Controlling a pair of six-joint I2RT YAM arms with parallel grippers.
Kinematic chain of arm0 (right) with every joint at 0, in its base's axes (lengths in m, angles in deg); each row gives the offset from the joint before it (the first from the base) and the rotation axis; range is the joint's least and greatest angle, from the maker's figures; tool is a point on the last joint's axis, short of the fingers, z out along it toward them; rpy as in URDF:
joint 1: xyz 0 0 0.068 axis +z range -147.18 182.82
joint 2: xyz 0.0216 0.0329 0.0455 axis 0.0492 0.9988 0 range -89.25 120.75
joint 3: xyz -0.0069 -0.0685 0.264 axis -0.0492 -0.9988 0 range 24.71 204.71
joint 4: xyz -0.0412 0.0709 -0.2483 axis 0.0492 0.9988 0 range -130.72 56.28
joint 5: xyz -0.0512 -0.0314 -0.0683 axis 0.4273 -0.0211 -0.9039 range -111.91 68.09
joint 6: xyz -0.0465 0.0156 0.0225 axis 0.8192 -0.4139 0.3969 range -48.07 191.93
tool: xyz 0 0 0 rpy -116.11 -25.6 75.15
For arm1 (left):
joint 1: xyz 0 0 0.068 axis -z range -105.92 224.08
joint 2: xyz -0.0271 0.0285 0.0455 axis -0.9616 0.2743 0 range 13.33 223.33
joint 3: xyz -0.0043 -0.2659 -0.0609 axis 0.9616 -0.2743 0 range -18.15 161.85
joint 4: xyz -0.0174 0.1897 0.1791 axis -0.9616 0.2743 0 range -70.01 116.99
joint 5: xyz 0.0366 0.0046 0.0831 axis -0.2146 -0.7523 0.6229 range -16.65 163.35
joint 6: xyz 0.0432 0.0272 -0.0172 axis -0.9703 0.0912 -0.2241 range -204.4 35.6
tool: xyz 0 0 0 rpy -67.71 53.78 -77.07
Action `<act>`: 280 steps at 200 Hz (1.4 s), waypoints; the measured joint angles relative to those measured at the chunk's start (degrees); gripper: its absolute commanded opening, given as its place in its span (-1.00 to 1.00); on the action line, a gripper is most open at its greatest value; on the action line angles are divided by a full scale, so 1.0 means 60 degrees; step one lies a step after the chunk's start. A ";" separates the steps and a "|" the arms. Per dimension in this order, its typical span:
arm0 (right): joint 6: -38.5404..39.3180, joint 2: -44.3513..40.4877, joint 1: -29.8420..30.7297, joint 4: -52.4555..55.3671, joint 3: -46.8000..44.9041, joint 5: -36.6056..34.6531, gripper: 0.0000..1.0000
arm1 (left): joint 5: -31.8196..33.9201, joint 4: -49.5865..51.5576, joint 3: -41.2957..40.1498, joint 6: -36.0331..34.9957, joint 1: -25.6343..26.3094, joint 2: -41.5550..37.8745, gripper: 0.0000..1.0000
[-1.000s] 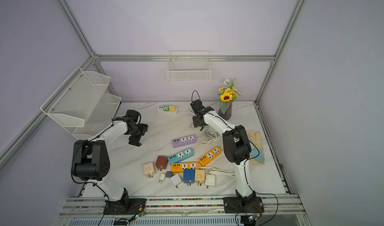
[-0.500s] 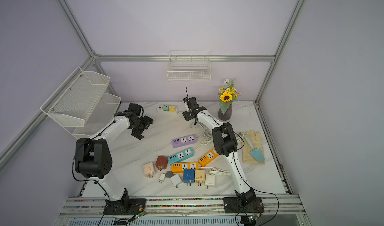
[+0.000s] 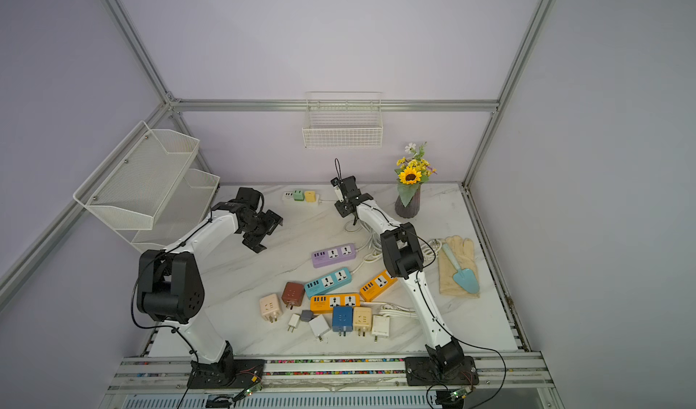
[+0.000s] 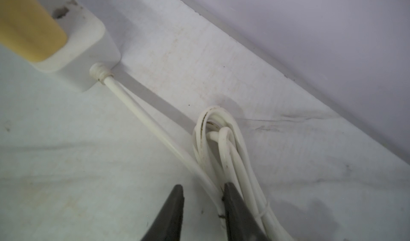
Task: Pull the plug off the socket
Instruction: Move the socket to the center of the board.
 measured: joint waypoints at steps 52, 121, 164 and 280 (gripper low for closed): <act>0.0812 0.0142 0.0302 -0.0372 0.0087 0.0273 -0.84 | 0.0040 0.0047 -0.0364 -0.0047 -0.0004 -0.0091 0.95; 0.1053 0.0131 0.1515 -0.0466 0.0044 0.0812 -0.37 | 0.0335 0.0302 -0.0674 -0.0044 -0.0597 -0.0732 0.95; 0.0656 -0.0109 0.1435 -0.0736 -0.0565 -0.0146 0.62 | 0.0375 0.0324 -0.0674 -0.0040 -0.0747 -0.0787 0.95; 0.0084 -0.0036 -0.0182 -0.0120 0.0616 0.0703 0.79 | 0.0288 0.0200 -0.0954 -0.0011 -0.0747 -0.0841 0.95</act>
